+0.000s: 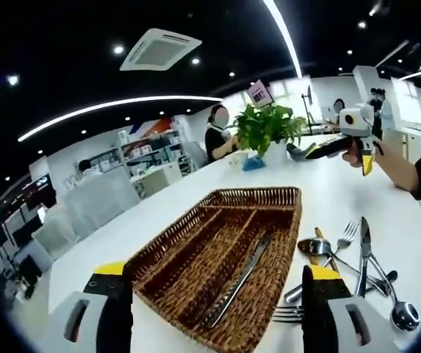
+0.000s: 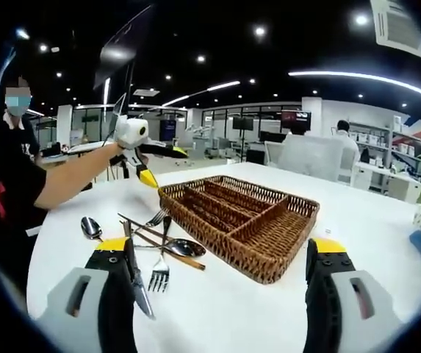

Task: Arrange the knives, forks, and spoons in their matching storage slots by inserting each utensil handle-first until every utensil is classified and aligned in the correct compartment

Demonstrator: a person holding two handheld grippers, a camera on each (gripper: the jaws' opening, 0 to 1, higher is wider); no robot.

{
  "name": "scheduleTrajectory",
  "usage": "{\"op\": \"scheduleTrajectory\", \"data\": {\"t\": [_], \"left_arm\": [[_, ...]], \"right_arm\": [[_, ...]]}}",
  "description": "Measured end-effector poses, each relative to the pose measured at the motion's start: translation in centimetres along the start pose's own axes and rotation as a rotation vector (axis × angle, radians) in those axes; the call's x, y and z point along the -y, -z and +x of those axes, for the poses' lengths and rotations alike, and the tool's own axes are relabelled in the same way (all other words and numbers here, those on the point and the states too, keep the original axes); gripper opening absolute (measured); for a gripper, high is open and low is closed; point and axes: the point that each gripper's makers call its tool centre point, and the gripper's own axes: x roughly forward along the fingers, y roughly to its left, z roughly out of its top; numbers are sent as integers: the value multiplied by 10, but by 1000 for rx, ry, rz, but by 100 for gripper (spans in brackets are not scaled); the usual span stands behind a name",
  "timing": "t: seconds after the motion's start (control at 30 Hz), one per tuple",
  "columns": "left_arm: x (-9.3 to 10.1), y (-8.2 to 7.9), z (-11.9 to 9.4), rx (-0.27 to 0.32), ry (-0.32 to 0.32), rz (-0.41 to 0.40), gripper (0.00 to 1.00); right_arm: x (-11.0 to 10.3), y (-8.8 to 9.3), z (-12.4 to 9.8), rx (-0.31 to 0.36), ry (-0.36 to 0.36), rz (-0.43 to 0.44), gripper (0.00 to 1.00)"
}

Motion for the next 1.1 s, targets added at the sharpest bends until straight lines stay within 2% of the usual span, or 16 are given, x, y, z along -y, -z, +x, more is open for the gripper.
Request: {"op": "scheduleTrajectory", "data": {"t": [0.17,0.3,0.43,0.73,0.93,1.1], "left_arm": [[6,4,-19,24,-13,-42,100],[9,11,-33,16,-27,-69,100],[19,12,-42,8,-38,-77,100],[42,13,-52,13,-57,-88,100],[52,22,-55,-28,-69,-75,100],[63,16,-62,-1,-46,-74,100]], "right_arm": [[2,3,3,-1,-8,3,99],[-1,-1,3,25,-29,28,99],[4,4,5,1,-8,12,99],[4,5,6,-5,-7,9,99],[2,5,6,-12,-14,-4,99],[0,7,7,-19,-15,-10,99]]}}
